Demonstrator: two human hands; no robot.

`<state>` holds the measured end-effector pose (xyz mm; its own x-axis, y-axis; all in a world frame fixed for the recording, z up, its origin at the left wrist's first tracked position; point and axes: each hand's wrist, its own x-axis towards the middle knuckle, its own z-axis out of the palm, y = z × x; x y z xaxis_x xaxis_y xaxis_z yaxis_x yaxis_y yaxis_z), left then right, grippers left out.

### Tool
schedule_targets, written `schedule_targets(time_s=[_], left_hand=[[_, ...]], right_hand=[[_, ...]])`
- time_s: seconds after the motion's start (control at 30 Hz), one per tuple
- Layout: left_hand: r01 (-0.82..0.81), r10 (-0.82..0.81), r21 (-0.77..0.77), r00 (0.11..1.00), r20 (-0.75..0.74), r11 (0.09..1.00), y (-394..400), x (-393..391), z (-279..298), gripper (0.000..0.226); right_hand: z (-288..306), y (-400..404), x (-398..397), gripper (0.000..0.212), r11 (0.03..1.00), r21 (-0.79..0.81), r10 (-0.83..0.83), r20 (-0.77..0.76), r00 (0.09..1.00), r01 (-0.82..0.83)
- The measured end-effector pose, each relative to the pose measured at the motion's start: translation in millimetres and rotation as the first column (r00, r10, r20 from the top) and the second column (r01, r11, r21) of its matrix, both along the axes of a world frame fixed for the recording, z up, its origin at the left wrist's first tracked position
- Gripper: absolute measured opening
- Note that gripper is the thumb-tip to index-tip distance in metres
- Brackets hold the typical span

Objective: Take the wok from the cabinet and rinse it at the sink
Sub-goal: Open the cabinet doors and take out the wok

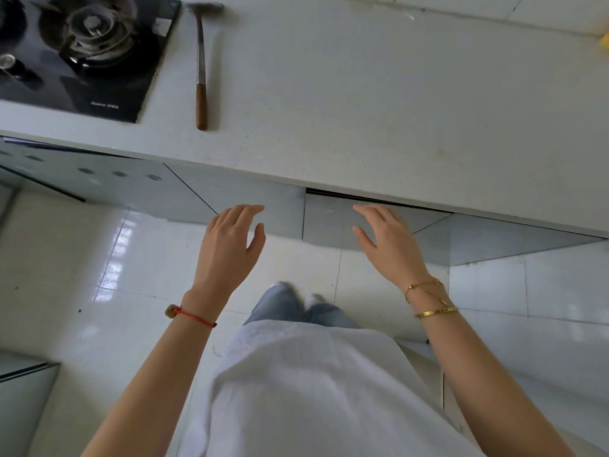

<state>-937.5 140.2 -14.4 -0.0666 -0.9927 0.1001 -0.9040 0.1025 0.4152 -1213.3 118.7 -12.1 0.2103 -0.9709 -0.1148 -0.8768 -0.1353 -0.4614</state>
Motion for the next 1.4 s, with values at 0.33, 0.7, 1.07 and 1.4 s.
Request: schedule_targets(time_s=[0.33,0.7,1.07,1.4], left_hand=[[0.007,-0.007,-0.016,1.0,-0.019,1.0,15.3,-5.5,-2.3,0.028],[0.094,-0.094,-0.054,0.996,0.006,0.994,18.1,3.2,-53.2,0.03],[0.077,-0.088,-0.245,0.995,-0.034,0.967,-8.2,-4.3,-190.9,0.031],[0.079,-0.132,-0.458,0.988,-0.084,0.885,-43.9,-18.9,-334.1,0.031]], right_hand=[[-9.4,13.8,0.9,0.038,0.998,-0.061,-0.018,0.034,0.999,0.02],[-60.2,31.1,16.8,0.037,0.985,-0.154,-0.067,0.042,0.997,0.073],[-192.9,-4.5,21.5,0.036,0.897,-0.437,-0.044,0.066,0.997,0.069],[-310.8,-36.6,28.3,0.037,0.709,-0.704,0.005,0.077,0.997,0.051]])
